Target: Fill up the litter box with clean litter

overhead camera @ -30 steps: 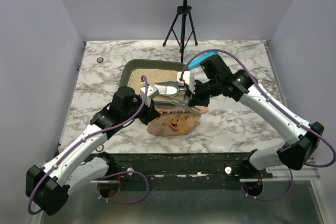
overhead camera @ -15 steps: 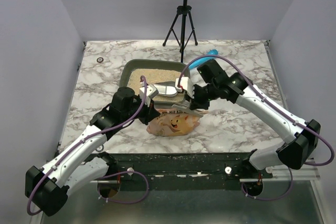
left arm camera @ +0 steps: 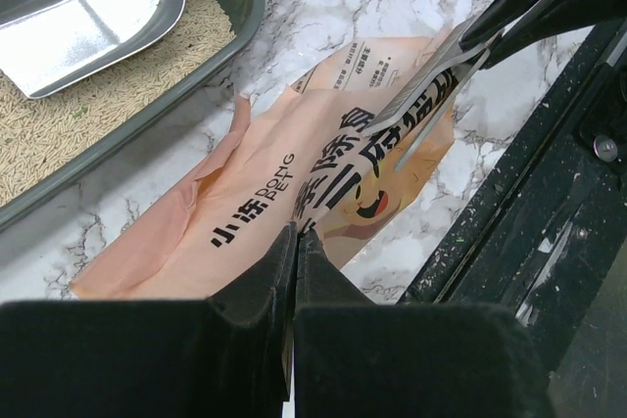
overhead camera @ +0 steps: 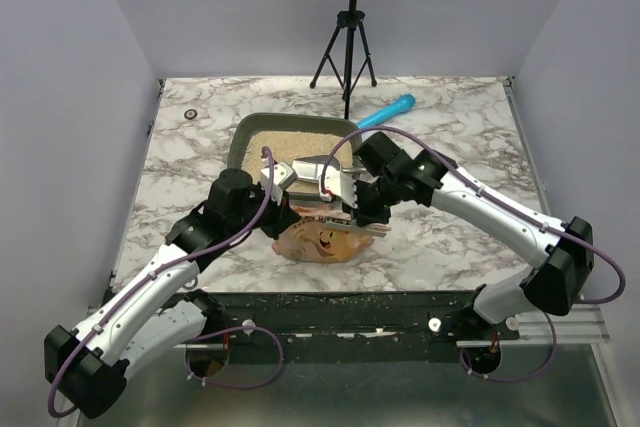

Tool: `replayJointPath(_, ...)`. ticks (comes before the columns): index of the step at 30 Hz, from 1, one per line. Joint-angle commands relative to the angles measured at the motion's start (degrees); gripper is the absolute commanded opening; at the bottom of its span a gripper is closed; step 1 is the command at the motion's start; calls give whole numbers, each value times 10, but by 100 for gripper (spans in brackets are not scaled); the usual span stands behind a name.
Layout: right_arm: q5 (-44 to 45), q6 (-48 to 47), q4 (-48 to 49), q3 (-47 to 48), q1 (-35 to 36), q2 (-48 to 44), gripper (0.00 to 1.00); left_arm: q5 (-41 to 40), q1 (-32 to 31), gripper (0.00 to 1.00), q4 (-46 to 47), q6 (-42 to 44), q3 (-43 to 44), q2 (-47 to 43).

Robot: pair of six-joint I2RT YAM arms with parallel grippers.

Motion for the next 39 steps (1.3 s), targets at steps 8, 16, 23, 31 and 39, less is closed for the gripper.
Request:
replayJointPath(8,80,67,7,19,22,61,1,-31,2,7,6,-7,-5,-33)
replayJointPath(16,73,103,6,50,22,83,12,-30,2,7,6,-7,-6,-34)
replayJointPath(23,66,119,28,51,22,52,50,-33,2,7,5,-6,-8,-33)
replayJointPath(31,100,120,95,-2,22,-53,71,-34,2,9,6,-5,-8,-31)
replayJointPath(39,183,235,188,-18,22,-134,100,-42,2,30,10,-4,7,-34)
